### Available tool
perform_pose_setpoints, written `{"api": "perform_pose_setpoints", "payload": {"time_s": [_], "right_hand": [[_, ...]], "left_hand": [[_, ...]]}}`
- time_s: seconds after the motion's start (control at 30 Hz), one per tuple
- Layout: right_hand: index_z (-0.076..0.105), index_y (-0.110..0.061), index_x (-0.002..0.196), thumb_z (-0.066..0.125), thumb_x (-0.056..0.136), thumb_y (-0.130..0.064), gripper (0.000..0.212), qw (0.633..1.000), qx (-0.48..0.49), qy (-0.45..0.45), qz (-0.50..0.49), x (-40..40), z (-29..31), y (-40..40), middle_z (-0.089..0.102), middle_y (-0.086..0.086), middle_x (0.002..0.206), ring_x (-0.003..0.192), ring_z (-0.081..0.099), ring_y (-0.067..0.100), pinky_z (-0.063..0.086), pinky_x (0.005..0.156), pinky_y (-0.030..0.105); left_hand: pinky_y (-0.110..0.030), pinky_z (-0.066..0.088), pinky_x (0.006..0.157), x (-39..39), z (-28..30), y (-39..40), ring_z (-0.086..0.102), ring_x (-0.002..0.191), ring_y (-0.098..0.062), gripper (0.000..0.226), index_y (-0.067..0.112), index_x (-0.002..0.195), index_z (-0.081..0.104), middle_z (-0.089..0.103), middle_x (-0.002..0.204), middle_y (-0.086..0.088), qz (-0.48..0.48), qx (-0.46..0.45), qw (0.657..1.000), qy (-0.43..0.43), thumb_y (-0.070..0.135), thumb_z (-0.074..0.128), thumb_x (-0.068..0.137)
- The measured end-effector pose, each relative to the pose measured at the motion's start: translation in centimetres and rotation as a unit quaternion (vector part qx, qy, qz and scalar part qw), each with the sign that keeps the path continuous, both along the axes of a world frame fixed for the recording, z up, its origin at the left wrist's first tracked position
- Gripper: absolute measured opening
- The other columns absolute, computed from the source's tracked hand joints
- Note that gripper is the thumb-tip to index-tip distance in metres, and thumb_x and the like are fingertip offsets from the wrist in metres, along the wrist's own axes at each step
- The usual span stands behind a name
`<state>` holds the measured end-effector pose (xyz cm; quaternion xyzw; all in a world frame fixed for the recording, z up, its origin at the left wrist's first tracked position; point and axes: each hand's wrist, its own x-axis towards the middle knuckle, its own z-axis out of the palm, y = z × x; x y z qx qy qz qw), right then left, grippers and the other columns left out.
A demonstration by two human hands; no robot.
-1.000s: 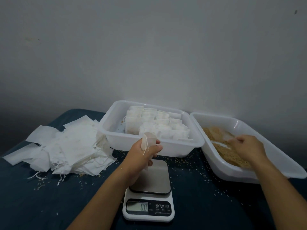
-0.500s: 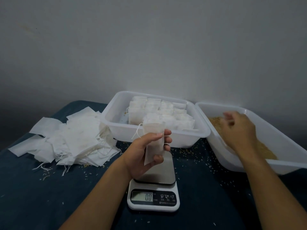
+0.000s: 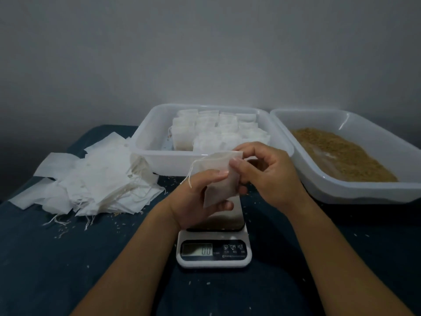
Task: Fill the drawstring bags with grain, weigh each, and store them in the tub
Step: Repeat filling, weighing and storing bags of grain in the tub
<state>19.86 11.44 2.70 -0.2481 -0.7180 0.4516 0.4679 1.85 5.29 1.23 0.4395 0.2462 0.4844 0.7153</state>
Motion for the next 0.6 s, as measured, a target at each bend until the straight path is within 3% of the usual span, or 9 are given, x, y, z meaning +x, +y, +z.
{"api": "perform_pose_setpoints", "payload": {"time_s": [0.1, 0.17, 0.27, 0.4, 0.5, 0.6], "right_hand": [[0.073, -0.019, 0.093, 0.072, 0.092, -0.040, 0.020, 0.997, 0.031, 0.010, -0.073, 0.2, -0.1, -0.1, 0.074, -0.004, 0.096, 0.084, 0.072, 0.017, 0.059, 0.063, 0.030], [0.072, -0.017, 0.094, 0.072, 0.095, -0.037, 0.019, 0.992, 0.053, 0.001, -0.111, 0.4, -0.3, 0.0, 0.073, -0.007, 0.093, 0.087, 0.070, 0.012, 0.059, 0.070, 0.028], [0.072, -0.019, 0.093, 0.073, 0.098, -0.030, 0.012, 0.990, 0.052, -0.013, -0.131, 0.7, -0.7, 0.4, 0.073, -0.009, 0.092, 0.087, 0.069, 0.006, 0.058, 0.072, 0.025], [0.071, -0.021, 0.093, 0.073, 0.099, -0.032, 0.013, 0.987, 0.058, -0.041, -0.143, 0.8, -1.4, 1.0, 0.073, -0.011, 0.089, 0.084, 0.068, 0.004, 0.056, 0.075, 0.023], [0.071, -0.019, 0.101, 0.074, 0.097, -0.031, 0.012, 0.992, 0.011, -0.054, -0.112, 1.0, -1.9, 1.5, 0.074, -0.008, 0.094, 0.089, 0.071, 0.008, 0.061, 0.083, 0.033], [0.073, -0.021, 0.105, 0.076, 0.096, -0.029, 0.012, 0.992, 0.000, -0.100, -0.076, 1.1, -2.4, 1.8, 0.078, -0.006, 0.100, 0.096, 0.075, 0.013, 0.062, 0.089, 0.038]], "left_hand": [[-0.040, 0.058, 0.090, -0.1, -0.3, 0.5, 0.065, 0.120, -0.029, 0.053, 0.018, 0.139, 0.064, 0.065, 0.132, -0.014, 0.037, 0.028, 0.998, 0.032, 0.031, 0.069, 0.087], [-0.040, 0.057, 0.096, -0.1, -0.7, 1.1, 0.066, 0.123, -0.029, 0.057, 0.015, 0.140, 0.062, 0.068, 0.132, -0.011, 0.102, 0.038, 0.991, 0.075, 0.032, 0.072, 0.087], [-0.044, 0.057, 0.101, 0.1, -1.3, 1.6, 0.069, 0.120, -0.029, 0.034, 0.020, 0.125, 0.073, 0.074, 0.125, -0.009, 0.200, 0.080, 0.964, 0.153, 0.028, 0.073, 0.092], [-0.046, 0.059, 0.100, 0.4, -1.7, 1.9, 0.074, 0.108, -0.026, 0.019, 0.026, 0.105, 0.081, 0.079, 0.110, -0.009, 0.289, 0.096, 0.933, 0.195, 0.036, 0.074, 0.089], [-0.042, 0.058, 0.093, 0.1, -1.9, 2.0, 0.072, 0.092, -0.022, 0.018, 0.017, 0.101, 0.079, 0.078, 0.100, -0.013, 0.338, 0.100, 0.909, 0.224, 0.033, 0.074, 0.093], [-0.046, 0.060, 0.092, -0.3, -1.9, 2.1, 0.074, 0.093, -0.032, 0.014, 0.016, 0.101, 0.079, 0.078, 0.100, -0.014, 0.355, 0.098, 0.894, 0.255, 0.027, 0.072, 0.098]]}}
